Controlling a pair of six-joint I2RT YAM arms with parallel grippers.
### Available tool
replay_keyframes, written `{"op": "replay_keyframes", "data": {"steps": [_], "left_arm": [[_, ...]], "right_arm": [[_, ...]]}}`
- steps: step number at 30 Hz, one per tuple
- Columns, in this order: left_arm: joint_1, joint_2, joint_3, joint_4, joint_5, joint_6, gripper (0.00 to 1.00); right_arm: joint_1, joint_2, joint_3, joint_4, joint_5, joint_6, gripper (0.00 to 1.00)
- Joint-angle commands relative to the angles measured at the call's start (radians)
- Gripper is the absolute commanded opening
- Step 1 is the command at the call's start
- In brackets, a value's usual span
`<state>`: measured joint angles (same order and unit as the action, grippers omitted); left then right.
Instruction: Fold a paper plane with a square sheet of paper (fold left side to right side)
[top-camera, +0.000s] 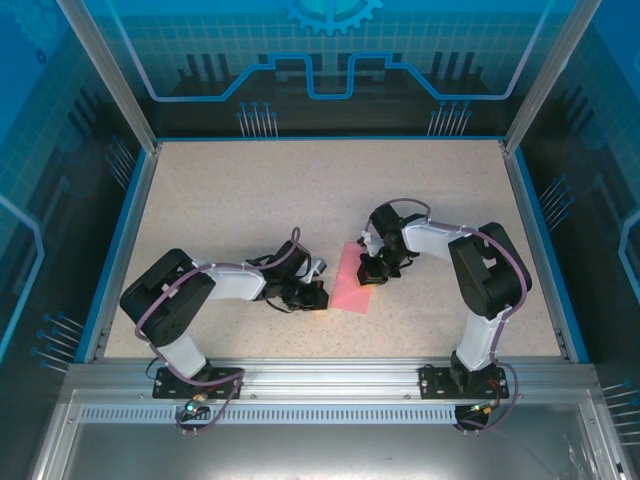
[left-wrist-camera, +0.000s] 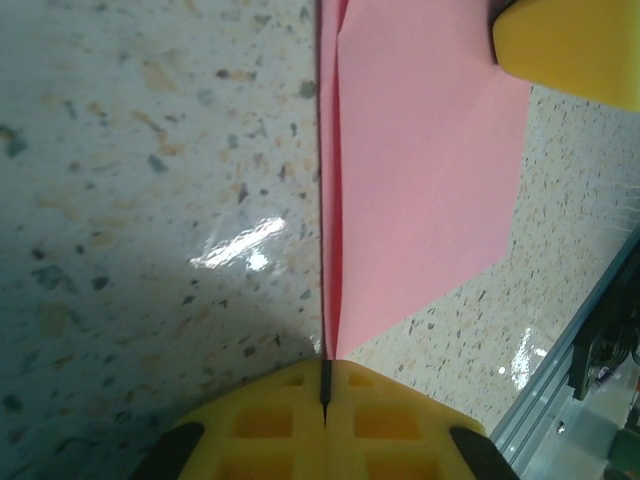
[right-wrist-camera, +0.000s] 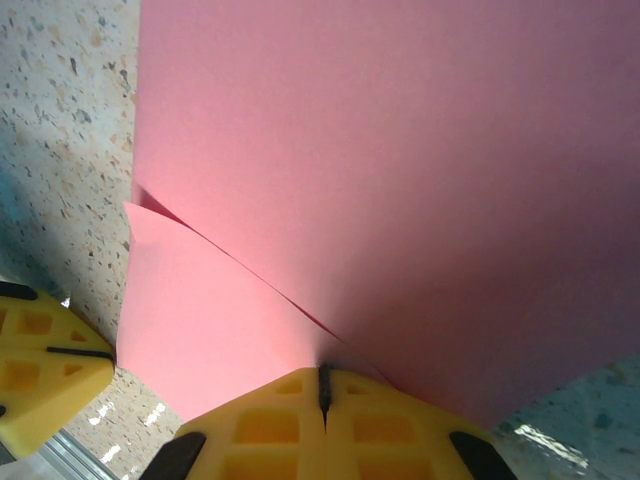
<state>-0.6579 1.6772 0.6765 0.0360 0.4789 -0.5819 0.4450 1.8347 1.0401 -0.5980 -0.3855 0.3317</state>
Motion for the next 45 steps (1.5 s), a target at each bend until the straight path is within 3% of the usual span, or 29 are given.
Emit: {"op": "replay_keyframes", "data": {"steps": [1, 4, 10, 13, 18, 23, 28, 37, 45], "left_arm": [[0.028, -0.018, -0.051, -0.145, -0.034, 0.011, 0.05], [0.035, -0.076, -0.039, -0.145, -0.030, 0.020, 0.09], [0.044, -0.144, 0.029, -0.131, -0.047, 0.030, 0.33], [0.044, -0.104, 0.081, -0.110, -0.040, 0.041, 0.39], [0.045, 0.008, 0.178, -0.083, -0.024, 0.067, 0.43], [0.046, 0.113, 0.267, -0.079, 0.005, 0.086, 0.44], [0.043, 0.160, 0.309, -0.076, 0.031, 0.095, 0.37], [0.046, 0.142, 0.304, -0.084, 0.004, 0.111, 0.07], [0.046, 0.087, 0.261, -0.093, -0.027, 0.116, 0.04]], "right_arm": [[-0.003, -0.007, -0.033, 0.021, 0.023, -0.013, 0.01], [-0.010, -0.082, -0.047, 0.072, -0.006, 0.002, 0.09], [-0.078, -0.273, -0.110, 0.115, 0.039, 0.014, 0.41], [-0.128, -0.347, -0.154, 0.107, 0.062, 0.001, 0.53], [-0.194, -0.426, -0.251, 0.131, -0.003, -0.013, 0.66], [-0.200, -0.424, -0.286, 0.170, -0.120, -0.001, 0.71], [-0.201, -0.404, -0.308, 0.193, -0.154, 0.016, 0.71], [-0.198, -0.331, -0.307, 0.222, -0.223, 0.046, 0.74], [-0.178, -0.259, -0.295, 0.276, -0.283, 0.090, 0.74]]}}
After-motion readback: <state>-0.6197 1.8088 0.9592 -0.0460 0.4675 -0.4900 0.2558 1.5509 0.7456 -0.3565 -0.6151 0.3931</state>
